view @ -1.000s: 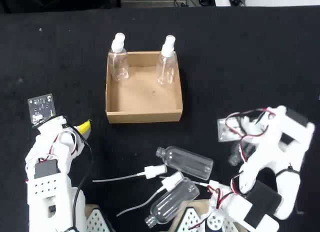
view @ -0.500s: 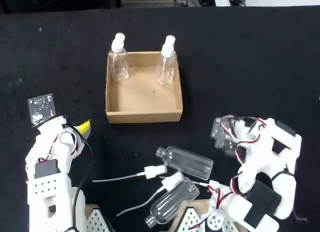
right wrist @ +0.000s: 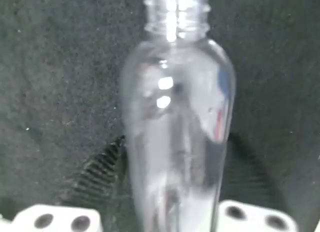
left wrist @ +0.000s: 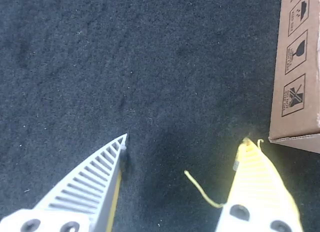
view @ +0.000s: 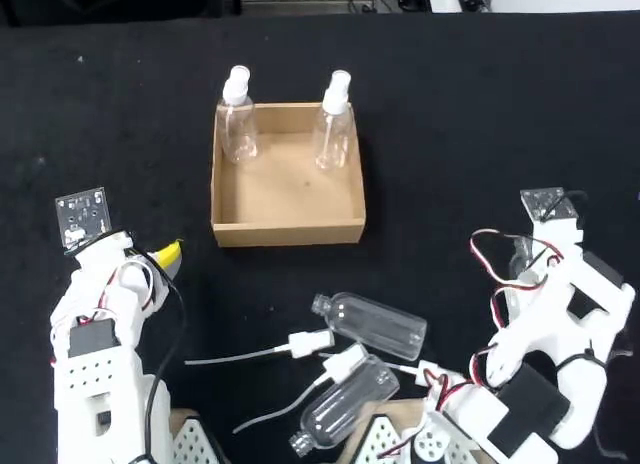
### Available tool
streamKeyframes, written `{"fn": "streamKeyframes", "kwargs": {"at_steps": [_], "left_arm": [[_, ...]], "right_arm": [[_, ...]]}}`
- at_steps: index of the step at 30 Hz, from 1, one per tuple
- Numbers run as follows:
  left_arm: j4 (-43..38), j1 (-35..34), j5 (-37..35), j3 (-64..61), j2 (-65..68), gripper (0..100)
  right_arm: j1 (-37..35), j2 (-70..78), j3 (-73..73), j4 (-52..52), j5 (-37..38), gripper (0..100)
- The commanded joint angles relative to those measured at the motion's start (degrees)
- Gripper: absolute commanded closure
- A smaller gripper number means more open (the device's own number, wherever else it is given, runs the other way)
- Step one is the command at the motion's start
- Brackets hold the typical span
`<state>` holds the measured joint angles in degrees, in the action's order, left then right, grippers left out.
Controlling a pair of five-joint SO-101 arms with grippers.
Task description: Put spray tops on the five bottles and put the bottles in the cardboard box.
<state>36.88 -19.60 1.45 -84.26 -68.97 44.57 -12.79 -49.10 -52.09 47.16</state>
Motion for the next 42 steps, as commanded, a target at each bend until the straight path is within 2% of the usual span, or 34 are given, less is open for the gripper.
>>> {"fn": "streamKeyframes", "kwargs": {"at_steps": [1,8,15,26,28,32,33,42], "left_arm": [[-1.32,0.57,-0.18,0.66,0.26,69],[-1.32,0.57,-0.18,0.66,0.26,69],[-1.32,0.31,-0.18,0.66,0.26,69],[-1.32,0.48,-0.18,0.66,0.26,69],[-1.32,0.48,-0.18,0.66,0.26,69],[-1.32,0.31,-0.18,0.66,0.26,69],[-1.32,0.31,-0.18,0.66,0.26,69],[-1.32,0.4,-0.18,0.66,0.26,69]], "right_arm": [[1.05,-3.74,4.0,-0.44,0.0,70.8],[-2.64,-3.3,15.87,-13.01,-0.18,73.0],[-5.01,-1.27,15.08,-10.55,0.26,73.0],[-6.24,12.53,16.92,-9.93,-0.09,73.4],[-6.24,12.79,17.1,-9.93,0.0,77.5],[-6.15,12.53,16.84,-10.2,0.26,99.6],[-6.07,12.26,17.1,-10.46,0.26,96.8],[-2.37,-0.66,19.91,-6.07,1.05,98.8]]}}
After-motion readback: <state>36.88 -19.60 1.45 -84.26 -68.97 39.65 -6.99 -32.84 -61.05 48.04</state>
